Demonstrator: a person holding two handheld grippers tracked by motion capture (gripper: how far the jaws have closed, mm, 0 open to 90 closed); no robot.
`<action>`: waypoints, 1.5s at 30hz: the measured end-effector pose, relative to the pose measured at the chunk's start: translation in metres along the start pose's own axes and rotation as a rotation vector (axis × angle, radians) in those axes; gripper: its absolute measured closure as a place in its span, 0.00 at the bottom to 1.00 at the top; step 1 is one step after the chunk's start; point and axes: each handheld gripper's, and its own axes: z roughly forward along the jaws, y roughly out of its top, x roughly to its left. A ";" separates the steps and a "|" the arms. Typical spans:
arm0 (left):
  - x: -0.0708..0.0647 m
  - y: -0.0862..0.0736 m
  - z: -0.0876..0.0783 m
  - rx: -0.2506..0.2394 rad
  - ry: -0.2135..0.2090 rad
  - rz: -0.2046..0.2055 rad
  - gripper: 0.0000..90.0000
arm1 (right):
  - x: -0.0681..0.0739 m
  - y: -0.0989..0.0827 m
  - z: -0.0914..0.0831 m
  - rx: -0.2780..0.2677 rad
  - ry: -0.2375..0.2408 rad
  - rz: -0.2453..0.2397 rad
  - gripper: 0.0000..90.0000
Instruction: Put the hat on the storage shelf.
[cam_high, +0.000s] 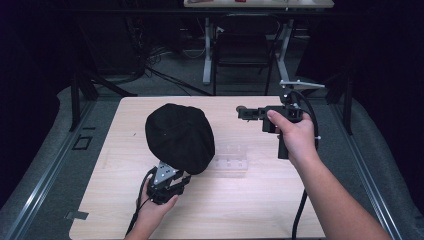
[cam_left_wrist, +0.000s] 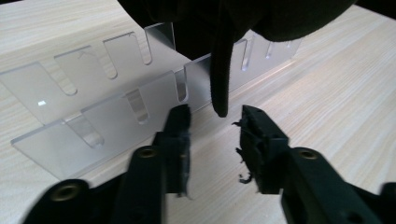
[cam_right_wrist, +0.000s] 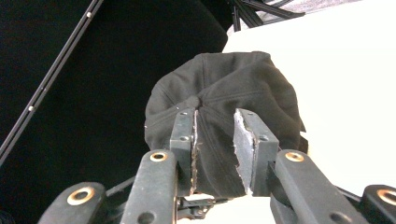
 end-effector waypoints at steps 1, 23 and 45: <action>0.001 0.000 -0.001 -0.001 -0.002 -0.008 0.65 | -0.001 -0.001 -0.002 0.001 -0.002 0.000 0.76; 0.029 -0.019 -0.047 0.009 0.034 -0.096 0.57 | -0.014 -0.030 -0.032 -0.006 -0.163 -0.071 0.75; 0.041 -0.044 -0.042 0.033 0.048 -0.132 0.55 | -0.040 -0.096 -0.032 0.016 -0.311 -0.189 0.70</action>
